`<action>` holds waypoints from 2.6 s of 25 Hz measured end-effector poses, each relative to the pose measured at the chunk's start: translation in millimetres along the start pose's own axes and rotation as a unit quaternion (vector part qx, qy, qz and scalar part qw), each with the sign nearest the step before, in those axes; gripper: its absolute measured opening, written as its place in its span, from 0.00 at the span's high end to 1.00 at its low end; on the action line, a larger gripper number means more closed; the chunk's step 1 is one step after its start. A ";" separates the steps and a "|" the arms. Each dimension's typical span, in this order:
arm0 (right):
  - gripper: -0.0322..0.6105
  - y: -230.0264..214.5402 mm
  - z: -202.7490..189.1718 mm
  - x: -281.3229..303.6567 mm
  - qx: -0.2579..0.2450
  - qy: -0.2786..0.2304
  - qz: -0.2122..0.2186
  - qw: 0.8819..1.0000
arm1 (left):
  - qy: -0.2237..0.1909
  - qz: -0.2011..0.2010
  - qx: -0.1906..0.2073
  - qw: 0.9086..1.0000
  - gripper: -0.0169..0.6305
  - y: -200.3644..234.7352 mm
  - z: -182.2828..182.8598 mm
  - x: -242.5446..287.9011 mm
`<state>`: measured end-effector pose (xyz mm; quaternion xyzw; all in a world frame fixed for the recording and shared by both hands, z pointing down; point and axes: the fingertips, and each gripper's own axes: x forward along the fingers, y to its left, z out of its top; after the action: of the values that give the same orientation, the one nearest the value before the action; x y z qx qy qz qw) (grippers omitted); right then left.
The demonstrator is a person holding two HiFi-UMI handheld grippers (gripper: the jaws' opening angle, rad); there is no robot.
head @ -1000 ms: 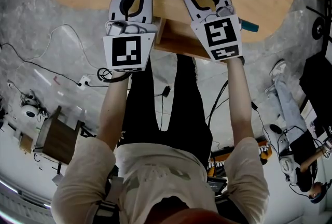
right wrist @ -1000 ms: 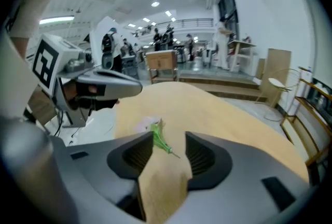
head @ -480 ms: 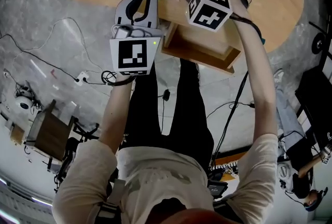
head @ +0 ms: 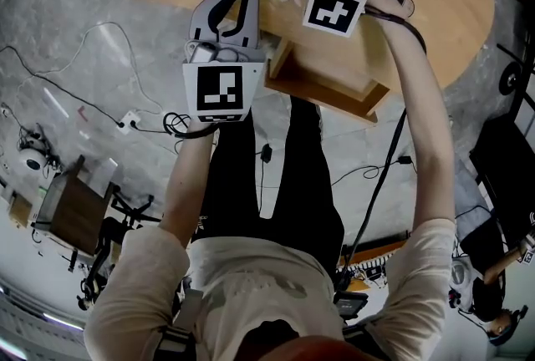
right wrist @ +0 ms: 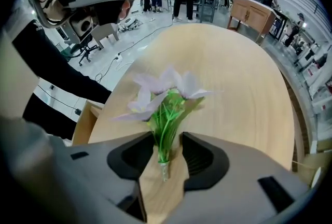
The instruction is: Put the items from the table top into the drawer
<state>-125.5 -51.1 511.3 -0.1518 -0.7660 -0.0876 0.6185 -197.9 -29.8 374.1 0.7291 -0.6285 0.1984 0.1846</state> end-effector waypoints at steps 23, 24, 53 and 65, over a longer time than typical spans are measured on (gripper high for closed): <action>0.92 -0.5 -3.1 -8.4 0.086 -0.055 -0.039 0.994 | 0.006 0.001 -0.002 1.000 0.96 -7.4 0.0 -2.3; 0.92 -0.8 -0.7 -16.0 0.112 -0.079 -0.047 0.990 | 0.004 0.001 -0.004 1.000 0.96 -7.5 2.4 -2.3; 0.92 104.7 -11.0 -169.2 0.342 -0.412 -0.135 0.834 | -0.036 -0.056 -0.008 0.998 0.96 -62.4 59.6 -2.9; 0.92 280.5 -86.4 81.3 0.225 -0.033 0.065 0.972 | -0.025 -0.032 0.020 0.999 0.96 -41.3 54.3 0.0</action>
<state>34.3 194.4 594.4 -0.0609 -0.7748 0.1324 0.6152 -154.0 -52.1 327.0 0.7571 -0.6052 0.1867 0.1604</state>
